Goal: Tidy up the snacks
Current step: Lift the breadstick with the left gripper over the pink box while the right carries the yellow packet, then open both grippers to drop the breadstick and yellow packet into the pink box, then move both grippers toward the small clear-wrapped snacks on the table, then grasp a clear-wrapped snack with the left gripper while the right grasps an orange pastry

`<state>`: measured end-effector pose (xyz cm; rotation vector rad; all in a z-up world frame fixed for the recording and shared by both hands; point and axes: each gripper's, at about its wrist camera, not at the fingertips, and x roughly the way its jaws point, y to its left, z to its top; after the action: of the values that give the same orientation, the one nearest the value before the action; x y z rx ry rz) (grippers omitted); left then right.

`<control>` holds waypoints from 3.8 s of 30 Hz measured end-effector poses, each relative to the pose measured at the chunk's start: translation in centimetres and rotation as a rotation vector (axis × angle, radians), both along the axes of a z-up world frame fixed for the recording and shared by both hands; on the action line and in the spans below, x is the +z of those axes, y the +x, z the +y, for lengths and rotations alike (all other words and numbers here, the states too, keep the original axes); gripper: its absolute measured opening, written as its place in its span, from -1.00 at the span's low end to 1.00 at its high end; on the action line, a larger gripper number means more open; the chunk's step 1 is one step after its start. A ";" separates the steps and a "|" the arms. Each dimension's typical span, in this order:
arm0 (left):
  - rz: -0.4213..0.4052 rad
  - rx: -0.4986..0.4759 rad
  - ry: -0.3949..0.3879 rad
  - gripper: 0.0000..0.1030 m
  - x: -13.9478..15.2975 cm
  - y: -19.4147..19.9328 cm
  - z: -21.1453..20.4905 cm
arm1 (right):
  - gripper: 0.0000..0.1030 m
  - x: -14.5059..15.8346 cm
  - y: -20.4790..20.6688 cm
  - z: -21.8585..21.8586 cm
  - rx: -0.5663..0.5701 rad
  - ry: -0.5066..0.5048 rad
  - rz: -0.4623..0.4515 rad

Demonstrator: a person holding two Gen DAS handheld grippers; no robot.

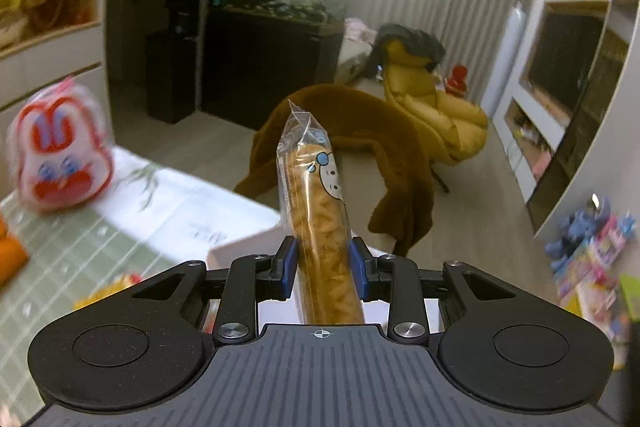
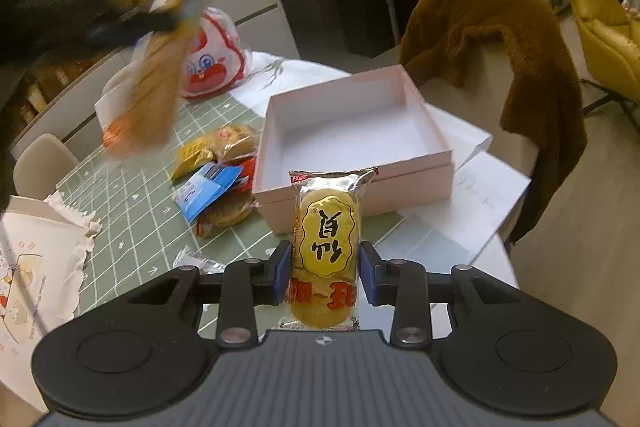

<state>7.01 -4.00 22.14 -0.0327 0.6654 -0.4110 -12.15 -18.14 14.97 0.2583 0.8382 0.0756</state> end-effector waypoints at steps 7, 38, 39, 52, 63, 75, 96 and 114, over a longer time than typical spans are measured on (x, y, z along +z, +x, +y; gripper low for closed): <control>0.034 -0.007 0.055 -0.34 -1.8 4.2 -3.5 | -0.32 0.1 -0.9 -2.6 -0.096 -0.020 0.013; 0.354 0.157 -0.027 -0.35 -14.5 0.9 7.3 | 0.31 5.9 15.3 -0.8 -0.053 -0.069 0.012; 0.359 0.158 -0.030 -0.35 -15.0 0.6 7.4 | 0.32 5.4 14.9 -1.0 -0.060 -0.064 0.020; 0.427 0.232 -0.078 -0.35 -18.1 -3.6 9.1 | 0.44 -5.9 6.3 1.8 -0.113 -0.074 0.188; 0.454 0.304 0.041 -0.35 -17.5 -7.4 8.5 | 0.44 -7.4 6.0 5.3 0.002 -0.084 0.222; 0.527 0.410 -0.071 -0.35 -18.7 -7.0 9.9 | 0.47 -9.5 6.1 5.8 0.008 -0.111 0.267; 0.452 0.365 -0.079 -0.33 -18.8 -6.0 9.1 | 0.01 -9.1 6.2 12.3 0.308 -0.129 0.174; 0.388 0.268 0.055 -0.17 -19.5 -7.4 7.6 | 0.29 -8.6 4.5 8.6 0.246 -0.178 0.143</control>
<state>-0.37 3.57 2.67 -0.1503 1.0402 -0.1259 -7.69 -9.53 6.36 -0.0080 1.0103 0.2133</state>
